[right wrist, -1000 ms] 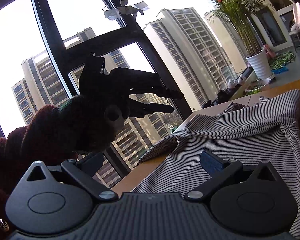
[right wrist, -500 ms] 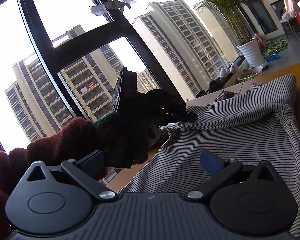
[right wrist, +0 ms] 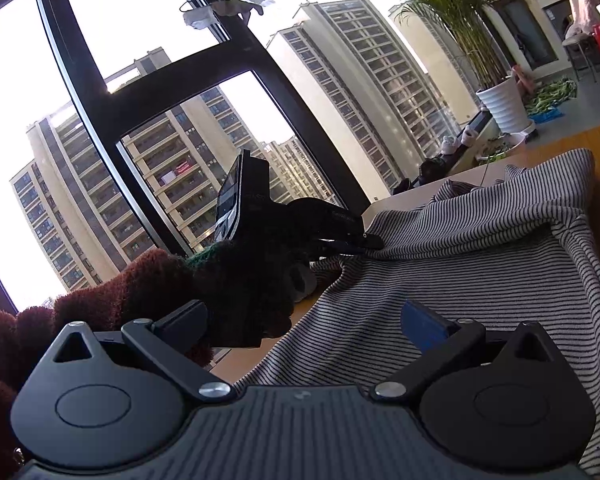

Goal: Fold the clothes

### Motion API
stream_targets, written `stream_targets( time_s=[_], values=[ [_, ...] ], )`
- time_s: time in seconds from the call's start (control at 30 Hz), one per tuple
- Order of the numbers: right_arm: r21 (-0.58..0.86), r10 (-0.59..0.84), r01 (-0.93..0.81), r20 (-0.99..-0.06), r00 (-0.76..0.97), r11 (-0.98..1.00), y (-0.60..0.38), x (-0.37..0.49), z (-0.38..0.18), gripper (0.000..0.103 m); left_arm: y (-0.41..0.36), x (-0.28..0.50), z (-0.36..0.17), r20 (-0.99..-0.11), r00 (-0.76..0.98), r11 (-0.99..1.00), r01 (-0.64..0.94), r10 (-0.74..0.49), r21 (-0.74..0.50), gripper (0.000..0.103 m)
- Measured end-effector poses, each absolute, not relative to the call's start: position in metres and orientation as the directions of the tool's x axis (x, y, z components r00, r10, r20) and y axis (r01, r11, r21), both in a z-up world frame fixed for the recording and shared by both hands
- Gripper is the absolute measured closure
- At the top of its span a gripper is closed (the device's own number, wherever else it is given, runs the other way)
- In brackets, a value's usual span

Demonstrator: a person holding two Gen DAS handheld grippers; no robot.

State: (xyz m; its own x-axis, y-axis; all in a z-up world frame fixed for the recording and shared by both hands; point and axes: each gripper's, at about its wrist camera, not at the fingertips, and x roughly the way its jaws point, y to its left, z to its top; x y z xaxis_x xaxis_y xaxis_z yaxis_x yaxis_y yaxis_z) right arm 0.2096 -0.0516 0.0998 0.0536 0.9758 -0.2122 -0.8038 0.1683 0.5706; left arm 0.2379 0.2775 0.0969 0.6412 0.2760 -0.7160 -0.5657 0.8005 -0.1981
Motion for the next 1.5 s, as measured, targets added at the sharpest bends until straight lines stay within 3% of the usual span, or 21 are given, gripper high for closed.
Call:
stream_targets(
  time_s=[0.2,0.37,0.7,0.8,0.9,1.0,1.23,1.5],
  values=[
    [0.570,0.975,-0.804,-0.217,0.053,0.170,-0.051,0.209,0.100,0.000,0.268,0.221,0.130,-0.641,0.741,0.799,-0.503,0.201,-0.330,0.086],
    [0.565,0.975,-0.808,-0.214,0.049,0.165,-0.052,0.209,0.101,0.000,0.267,0.217,0.115,-0.689,0.687,0.810,-0.527,0.230,-0.256,0.082],
    [0.567,0.977,-0.808,-0.208,0.050,0.162,-0.053,0.209,0.102,0.000,0.373,0.120,0.128,-0.599,0.734,0.508,-0.667,0.320,-0.545,0.044],
    [0.565,0.977,-0.809,-0.207,0.048,0.160,-0.053,0.208,0.102,0.000,0.407,0.071,0.110,-0.587,0.761,0.327,-0.648,0.275,-0.688,0.023],
    [0.567,0.975,-0.807,-0.219,0.046,0.166,-0.050,0.209,0.101,0.000,0.424,0.036,0.078,-0.567,0.801,0.143,-0.595,0.194,-0.791,0.016],
    [0.569,0.972,-0.805,-0.231,0.041,0.169,-0.048,0.209,0.099,0.000,0.434,0.012,0.044,-0.591,0.780,0.025,-0.608,0.204,-0.793,0.015],
    [0.601,0.966,-0.777,-0.254,0.036,0.187,-0.045,0.216,0.092,0.000,0.442,-0.022,-0.028,-0.535,0.840,-0.277,-0.496,0.088,-0.823,0.009],
    [0.697,0.948,-0.678,-0.319,-0.001,0.234,-0.033,0.237,0.073,0.000,0.443,-0.027,-0.083,-0.408,0.912,-0.393,-0.388,-0.035,-0.834,0.006]
  ],
)
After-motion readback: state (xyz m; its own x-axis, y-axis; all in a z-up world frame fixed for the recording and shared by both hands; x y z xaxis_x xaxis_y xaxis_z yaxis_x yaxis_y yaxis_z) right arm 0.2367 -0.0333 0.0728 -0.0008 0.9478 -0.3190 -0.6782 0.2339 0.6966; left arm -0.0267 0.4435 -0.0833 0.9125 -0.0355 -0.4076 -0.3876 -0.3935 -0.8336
